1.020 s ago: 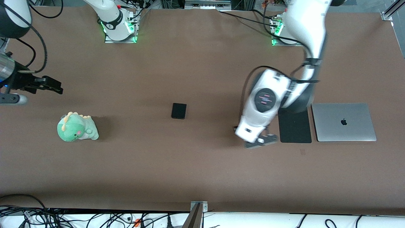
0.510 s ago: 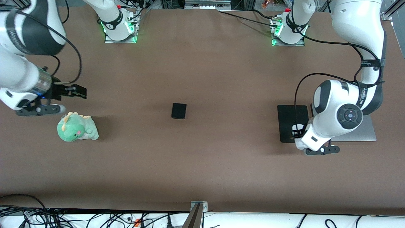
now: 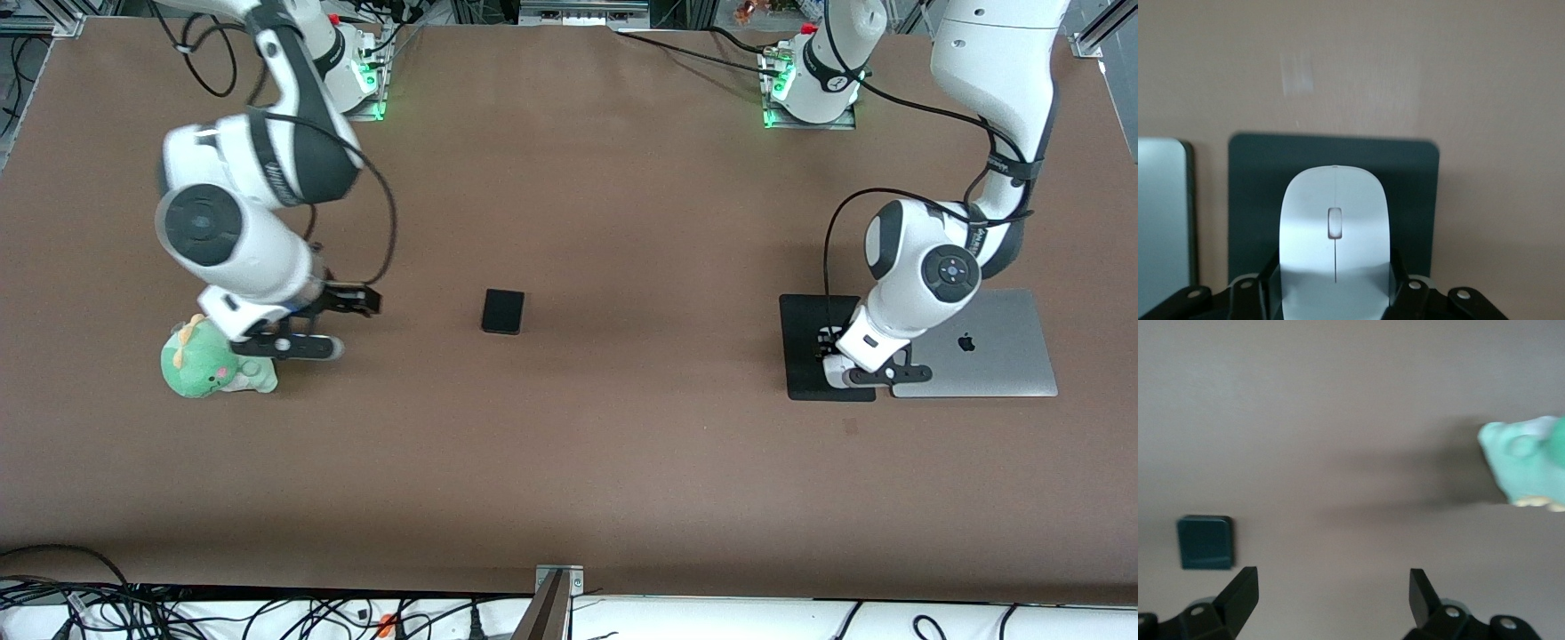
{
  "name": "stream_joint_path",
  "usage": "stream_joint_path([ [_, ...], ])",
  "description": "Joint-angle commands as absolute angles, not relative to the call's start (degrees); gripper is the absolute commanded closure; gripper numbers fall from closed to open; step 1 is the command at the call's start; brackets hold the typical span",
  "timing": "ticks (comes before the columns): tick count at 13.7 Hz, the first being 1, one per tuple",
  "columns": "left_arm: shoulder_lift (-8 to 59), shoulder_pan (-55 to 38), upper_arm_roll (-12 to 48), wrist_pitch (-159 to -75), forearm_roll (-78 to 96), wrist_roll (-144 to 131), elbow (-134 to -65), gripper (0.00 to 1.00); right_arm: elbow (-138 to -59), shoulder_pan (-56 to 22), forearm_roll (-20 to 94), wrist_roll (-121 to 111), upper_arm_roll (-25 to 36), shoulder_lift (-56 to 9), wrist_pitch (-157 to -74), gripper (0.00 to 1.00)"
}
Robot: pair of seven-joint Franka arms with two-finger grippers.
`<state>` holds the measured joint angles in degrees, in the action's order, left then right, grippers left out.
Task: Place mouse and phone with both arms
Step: 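Lower the mouse onto the pad while the right gripper nears the phone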
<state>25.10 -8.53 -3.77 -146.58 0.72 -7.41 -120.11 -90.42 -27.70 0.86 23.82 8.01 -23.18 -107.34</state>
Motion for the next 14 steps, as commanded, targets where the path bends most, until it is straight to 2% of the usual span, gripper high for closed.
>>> stream_joint_path([
  [1,22.85,-7.47,-3.25,-151.07,-0.18,-5.98,-125.85,0.4,-89.3,-31.01,2.2,30.3,8.53,-26.88,-112.13,0.0],
  [3,24.69,-7.12,-3.25,-151.79,-0.18,-5.89,-125.51,0.38,-89.38,-33.04,2.28,35.31,8.53,-29.69,-117.05,0.0],
  [4,25.31,-7.12,-3.25,-152.14,-0.18,-5.28,-125.42,0.34,-90.25,-34.44,2.29,37.16,8.53,-30.66,-120.12,0.0],
  [5,25.4,-7.03,-3.25,-152.31,-0.18,-5.1,-125.42,0.26,-91.92,-35.67,2.29,37.53,8.53,-31.02,-123.37,0.0],
  [6,25.66,-6.94,-3.16,-152.31,-0.18,-5.18,-125.25,0.09,-94.11,-36.21,2.29,37.53,8.53,-31.03,-126.62,0.0],
  [7,25.66,-6.94,-3.25,-152.31,-0.18,-5.1,-124.9,0.0,-96.04,-37.08,2.29,37.79,8.53,-31.03,-129.26,0.0],
  [11,24.26,-6.33,-3.6,-150.13,-0.18,-3.44,-120.69,0.0,-97.73,-42.7,2.2,46.39,8.53,-33.13,-133.32,0.0],
  [14,22.86,-4.66,-3.34,-139.96,-0.09,-2.9,-112.09,0.0,-100.97,-45.43,1.94,48.25,8.7,-33.75,-137.53,0.0],
])
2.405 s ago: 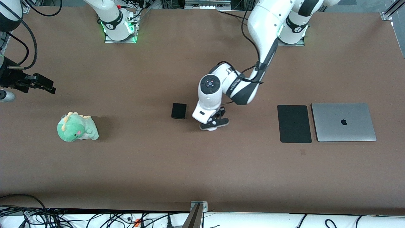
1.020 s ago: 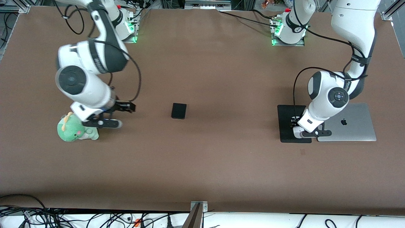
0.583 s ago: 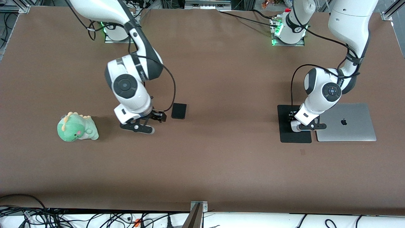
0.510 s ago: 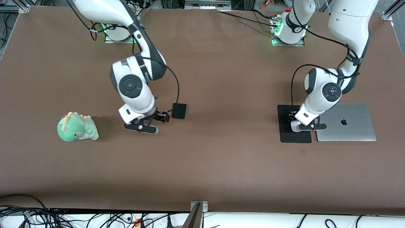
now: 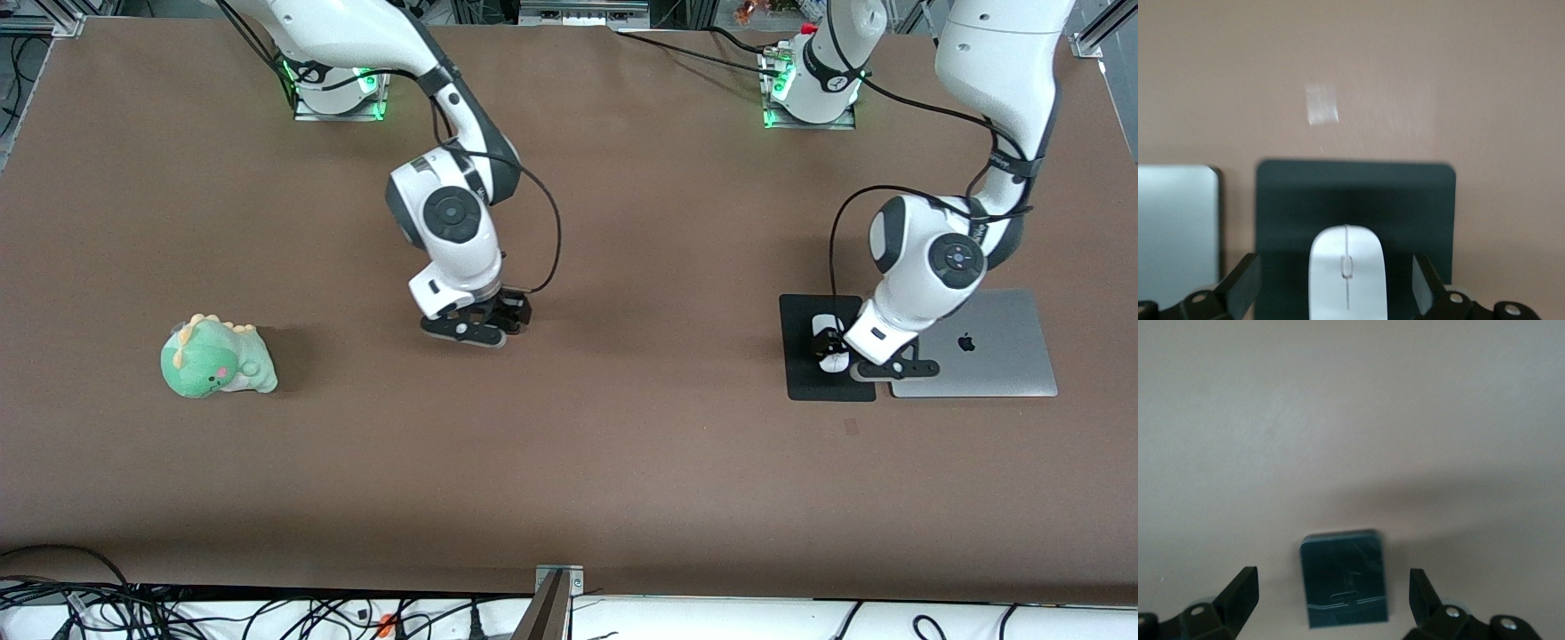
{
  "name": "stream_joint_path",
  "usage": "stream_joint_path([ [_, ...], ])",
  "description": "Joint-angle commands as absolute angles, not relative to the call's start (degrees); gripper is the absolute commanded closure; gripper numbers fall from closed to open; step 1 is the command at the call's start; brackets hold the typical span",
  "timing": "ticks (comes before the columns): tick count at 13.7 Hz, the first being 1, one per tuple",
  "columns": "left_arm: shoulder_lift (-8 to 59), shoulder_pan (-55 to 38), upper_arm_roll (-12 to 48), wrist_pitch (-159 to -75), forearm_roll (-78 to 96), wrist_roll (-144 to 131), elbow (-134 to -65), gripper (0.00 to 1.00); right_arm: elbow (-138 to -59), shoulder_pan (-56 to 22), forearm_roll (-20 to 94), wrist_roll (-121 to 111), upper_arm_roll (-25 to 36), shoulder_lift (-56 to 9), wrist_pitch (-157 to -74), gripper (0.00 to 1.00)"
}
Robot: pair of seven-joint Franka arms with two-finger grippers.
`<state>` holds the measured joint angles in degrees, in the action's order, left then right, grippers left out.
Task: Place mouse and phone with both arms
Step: 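Lower the mouse onto the pad while the right gripper nears the phone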
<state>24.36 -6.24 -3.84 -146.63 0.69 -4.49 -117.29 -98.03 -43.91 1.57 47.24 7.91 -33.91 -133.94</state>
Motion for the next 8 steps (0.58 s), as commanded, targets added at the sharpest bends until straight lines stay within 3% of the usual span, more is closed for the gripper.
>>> stream_joint_path([
  [1,22.24,-4.48,-3.34,-136.79,-0.09,-2.81,-109.54,0.0,-102.99,-45.53,1.5,48.25,8.7,-33.49,-139.9,0.0],
  [5,14.97,-2.9,-3.34,-124.84,0.26,-2.9,-103.64,0.0,-108.53,-46.23,0.88,47.55,8.79,-33.75,-148.17,0.0],
  [8,5.57,-2.2,-3.69,-112.8,0.09,-0.98,-102.83,0.0,-110.74,-46.49,0.62,46.67,8.79,-33.84,-151.16,0.0],
])
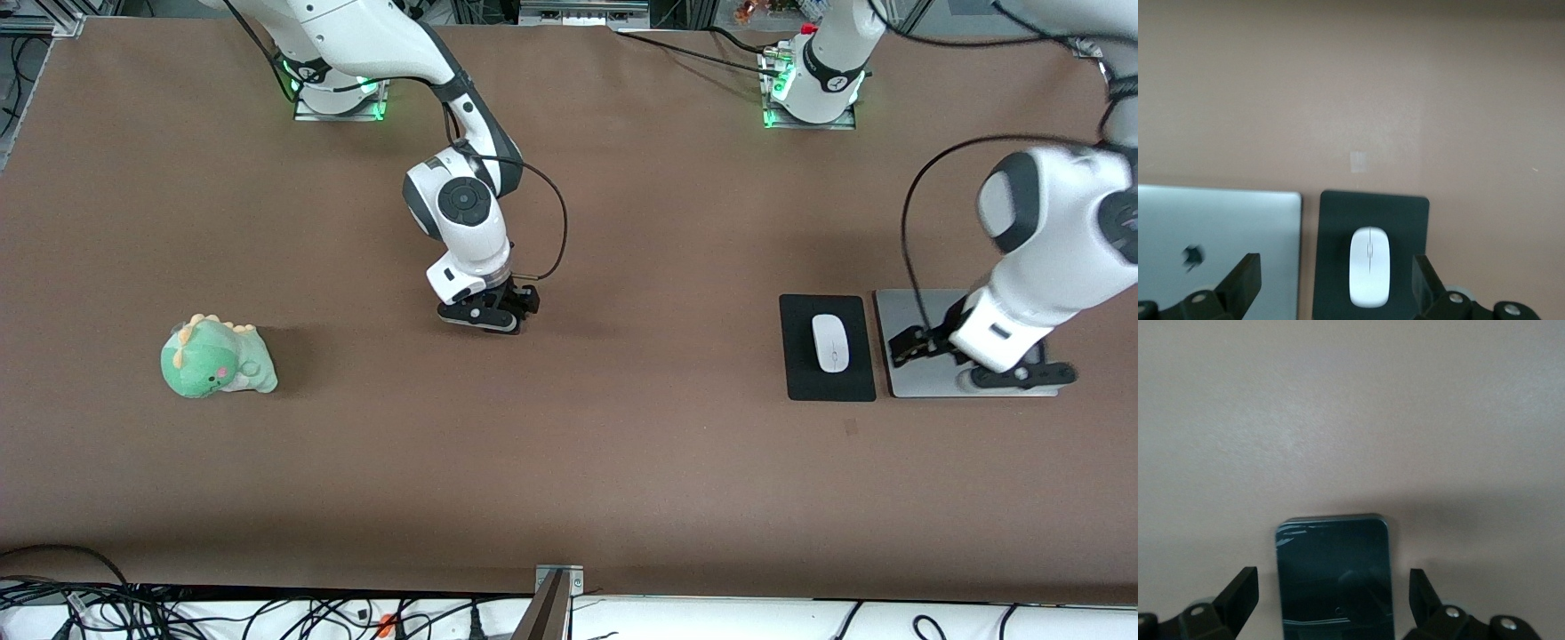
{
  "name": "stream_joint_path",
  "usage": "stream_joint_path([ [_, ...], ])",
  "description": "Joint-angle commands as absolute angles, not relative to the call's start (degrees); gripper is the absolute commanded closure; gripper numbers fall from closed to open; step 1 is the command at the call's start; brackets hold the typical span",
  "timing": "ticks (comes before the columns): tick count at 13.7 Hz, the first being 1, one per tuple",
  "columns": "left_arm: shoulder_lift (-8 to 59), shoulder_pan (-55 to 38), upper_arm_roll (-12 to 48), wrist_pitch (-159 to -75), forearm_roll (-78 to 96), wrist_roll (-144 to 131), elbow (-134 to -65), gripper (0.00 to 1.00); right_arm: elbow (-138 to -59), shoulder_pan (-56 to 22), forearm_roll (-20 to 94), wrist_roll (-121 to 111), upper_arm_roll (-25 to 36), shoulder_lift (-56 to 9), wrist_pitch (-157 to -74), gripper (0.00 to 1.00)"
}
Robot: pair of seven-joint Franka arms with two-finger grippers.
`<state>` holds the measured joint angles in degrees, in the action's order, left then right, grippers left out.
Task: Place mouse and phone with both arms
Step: 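Grasp the black phone with the right gripper while the left gripper withdraws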
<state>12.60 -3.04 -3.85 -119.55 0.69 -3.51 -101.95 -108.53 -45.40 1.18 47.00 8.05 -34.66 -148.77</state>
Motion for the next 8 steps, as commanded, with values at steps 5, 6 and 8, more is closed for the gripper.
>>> stream_joint_path([
  [5,2.72,-1.76,-3.69,-101.87,-0.09,-0.79,-97.12,0.0,-111.97,-47.28,0.09,46.58,8.88,-34.62,-153.54,0.0],
  [6,2.81,-1.67,-3.69,-101.69,-0.09,-0.7,-96.25,0.0,-112.06,-47.55,0.09,46.58,8.88,-34.89,-154.33,0.0],
  [8,3.25,-1.76,-3.69,-101.6,-0.09,-0.79,-95.19,0.0,-112.41,-47.99,0.0,46.5,8.96,-35.5,-155.3,0.0],
])
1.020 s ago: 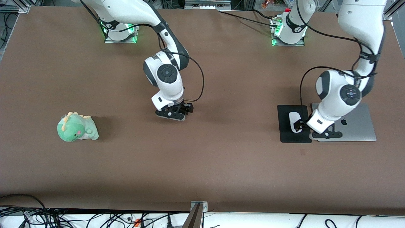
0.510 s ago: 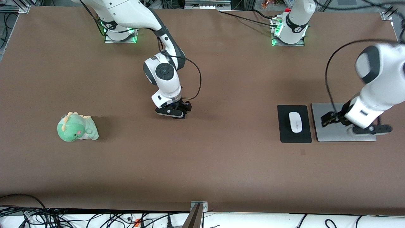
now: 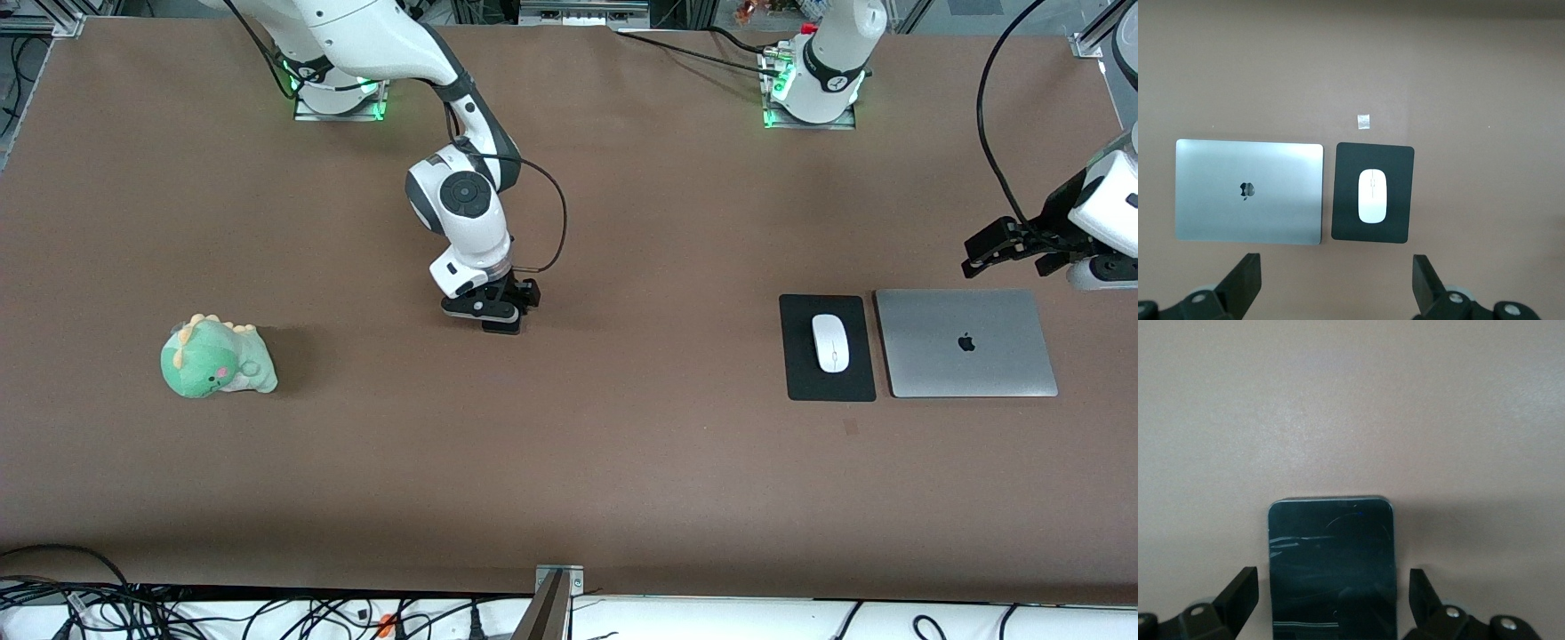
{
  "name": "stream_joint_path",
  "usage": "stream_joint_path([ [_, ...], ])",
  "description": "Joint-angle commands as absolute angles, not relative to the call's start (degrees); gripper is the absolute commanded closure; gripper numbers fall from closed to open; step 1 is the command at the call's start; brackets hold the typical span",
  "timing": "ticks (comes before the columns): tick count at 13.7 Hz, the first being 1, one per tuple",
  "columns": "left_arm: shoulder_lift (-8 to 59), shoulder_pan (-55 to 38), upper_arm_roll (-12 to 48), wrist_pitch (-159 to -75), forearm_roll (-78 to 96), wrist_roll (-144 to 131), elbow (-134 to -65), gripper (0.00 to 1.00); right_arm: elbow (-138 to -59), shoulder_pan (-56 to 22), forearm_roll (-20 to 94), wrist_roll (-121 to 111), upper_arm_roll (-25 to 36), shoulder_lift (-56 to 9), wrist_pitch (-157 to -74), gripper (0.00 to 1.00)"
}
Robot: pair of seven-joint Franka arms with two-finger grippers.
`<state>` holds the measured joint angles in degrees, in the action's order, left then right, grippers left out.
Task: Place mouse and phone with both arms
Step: 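Grasp the black phone with the right gripper while the left gripper withdraws, then carry the phone with the right gripper beside the green plush toy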
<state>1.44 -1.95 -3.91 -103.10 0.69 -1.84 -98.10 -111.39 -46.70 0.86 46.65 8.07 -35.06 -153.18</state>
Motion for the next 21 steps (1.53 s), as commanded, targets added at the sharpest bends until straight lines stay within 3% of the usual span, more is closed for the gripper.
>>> stream_joint_path([
  [1,3.25,-1.76,-3.69,-101.43,-0.09,-0.79,-95.1,0.0,-112.41,-47.99,0.0,46.49,8.96,-35.68,-155.56,0.0],
  [5,3.43,-1.76,-3.69,-100.02,-0.09,-0.97,-93.43,0.0,-112.41,-48.08,-1.93,46.49,8.96,-36.21,-155.48,0.03],
  [7,3.78,-1.76,-3.69,-99.84,-0.09,-0.97,-92.64,0.0,-112.41,-47.99,-1.93,45.88,8.96,-36.3,-155.39,0.26],
  [10,3.87,-1.76,-3.69,-99.76,-0.09,-1.05,-92.64,0.0,-111.62,-47.64,-1.85,44.83,8.96,-36.04,-153.47,0.74],
  [12,3.87,-1.76,-3.69,-99.76,-0.09,-1.05,-92.64,0.0,-109.35,-47.29,-1.76,44.56,9.05,-35.69,-148.04,0.92],
  [16,3.95,-1.76,-3.78,-98.71,-0.18,-1.14,-92.72,0.0,-101.09,-44.13,-1.41,38.26,9.23,-35.25,-133.36,0.95],
  [21,3.87,-1.76,-3.69,-98.7,-0.18,-1.14,-92.64,0.0,-101.51,-36.49,-0.97,24.98,9.32,-32.52,-131.57,0.95],
])
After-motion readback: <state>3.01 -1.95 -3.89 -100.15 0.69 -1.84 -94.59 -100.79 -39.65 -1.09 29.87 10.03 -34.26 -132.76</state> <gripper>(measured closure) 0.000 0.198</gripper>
